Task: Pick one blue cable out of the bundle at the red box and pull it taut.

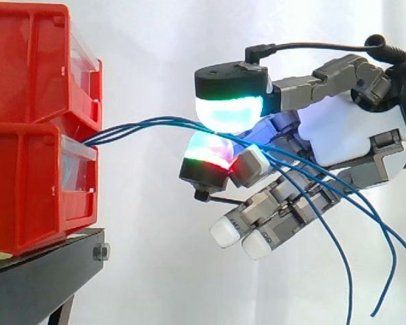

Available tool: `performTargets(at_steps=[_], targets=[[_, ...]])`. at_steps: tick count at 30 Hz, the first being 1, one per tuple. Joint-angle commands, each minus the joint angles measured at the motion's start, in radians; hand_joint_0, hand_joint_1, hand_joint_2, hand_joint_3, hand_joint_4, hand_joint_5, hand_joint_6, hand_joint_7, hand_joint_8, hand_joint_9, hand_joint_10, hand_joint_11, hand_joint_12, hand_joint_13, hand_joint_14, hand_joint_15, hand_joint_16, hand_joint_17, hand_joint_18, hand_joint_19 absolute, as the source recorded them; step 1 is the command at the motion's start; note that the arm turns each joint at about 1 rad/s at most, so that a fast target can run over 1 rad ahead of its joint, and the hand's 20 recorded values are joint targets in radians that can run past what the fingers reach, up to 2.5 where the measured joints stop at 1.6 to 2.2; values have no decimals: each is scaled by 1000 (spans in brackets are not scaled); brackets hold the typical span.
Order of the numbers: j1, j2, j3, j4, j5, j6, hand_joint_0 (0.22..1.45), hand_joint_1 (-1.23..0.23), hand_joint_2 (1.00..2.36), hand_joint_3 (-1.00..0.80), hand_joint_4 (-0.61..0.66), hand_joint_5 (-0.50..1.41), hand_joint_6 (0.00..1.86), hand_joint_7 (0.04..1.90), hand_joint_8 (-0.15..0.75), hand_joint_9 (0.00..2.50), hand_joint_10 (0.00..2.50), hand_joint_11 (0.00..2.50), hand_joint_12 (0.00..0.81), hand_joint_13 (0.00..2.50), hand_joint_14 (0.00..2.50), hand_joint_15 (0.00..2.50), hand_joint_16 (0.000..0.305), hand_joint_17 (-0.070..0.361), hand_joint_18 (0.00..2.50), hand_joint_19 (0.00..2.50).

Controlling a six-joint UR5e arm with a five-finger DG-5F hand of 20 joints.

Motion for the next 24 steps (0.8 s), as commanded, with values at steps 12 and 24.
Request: performTargets(at_steps=[12,24], targets=[[0,0,1,-3,0,0,707,-895,1012,-348,210,-198,905,1378,304,958,18,1125,429,702,10,336,57,129,659,295],[0,1,-1,-1,0,0,719,-905,1011,-369,220,-201,907,1376,300,954,19,1112,427,704,11,340,57,129,665,282]])
